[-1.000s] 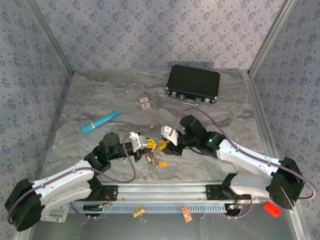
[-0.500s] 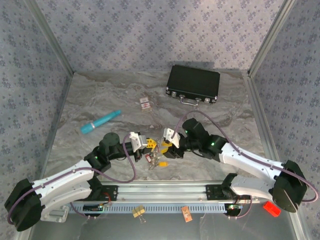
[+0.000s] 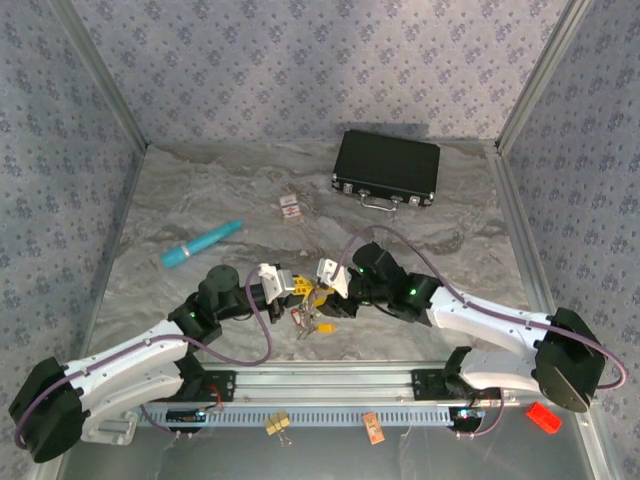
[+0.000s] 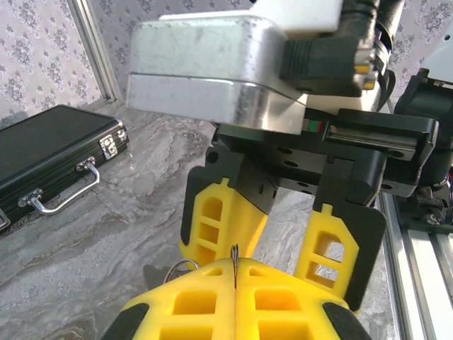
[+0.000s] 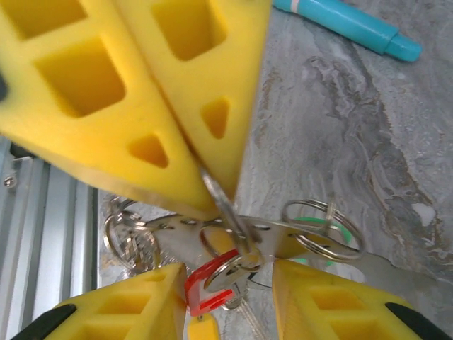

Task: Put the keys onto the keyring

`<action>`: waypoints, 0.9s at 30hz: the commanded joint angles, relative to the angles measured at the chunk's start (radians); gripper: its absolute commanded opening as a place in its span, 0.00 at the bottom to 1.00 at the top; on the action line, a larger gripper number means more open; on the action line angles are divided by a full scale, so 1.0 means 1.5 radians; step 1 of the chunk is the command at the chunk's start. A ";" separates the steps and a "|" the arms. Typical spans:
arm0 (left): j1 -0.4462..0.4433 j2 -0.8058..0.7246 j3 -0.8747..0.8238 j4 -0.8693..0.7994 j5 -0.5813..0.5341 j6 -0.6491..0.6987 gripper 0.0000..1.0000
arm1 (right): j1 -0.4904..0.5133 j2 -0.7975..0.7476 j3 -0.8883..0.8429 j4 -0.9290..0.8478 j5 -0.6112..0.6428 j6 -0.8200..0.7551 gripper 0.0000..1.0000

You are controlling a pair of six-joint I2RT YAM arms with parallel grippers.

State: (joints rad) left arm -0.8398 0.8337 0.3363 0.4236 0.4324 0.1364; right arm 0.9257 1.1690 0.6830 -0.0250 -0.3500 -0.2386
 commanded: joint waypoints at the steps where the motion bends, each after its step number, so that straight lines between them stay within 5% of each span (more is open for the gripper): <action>1: -0.003 -0.003 0.006 0.047 0.002 -0.009 0.00 | 0.006 0.005 -0.002 0.027 0.035 0.010 0.38; 7: -0.003 0.001 0.007 0.050 0.000 -0.010 0.00 | 0.011 0.000 -0.014 0.051 0.085 0.017 0.35; 19: -0.003 0.003 0.013 0.023 -0.027 -0.002 0.00 | 0.014 -0.043 0.007 -0.027 0.119 -0.027 0.01; 27: -0.003 0.003 0.013 0.014 -0.030 -0.001 0.00 | 0.015 -0.064 0.032 -0.066 0.133 -0.045 0.00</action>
State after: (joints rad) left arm -0.8398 0.8406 0.3363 0.4187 0.3916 0.1371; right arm 0.9413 1.0927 0.6922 -0.0826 -0.1707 -0.2821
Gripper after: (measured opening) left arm 0.045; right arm 0.053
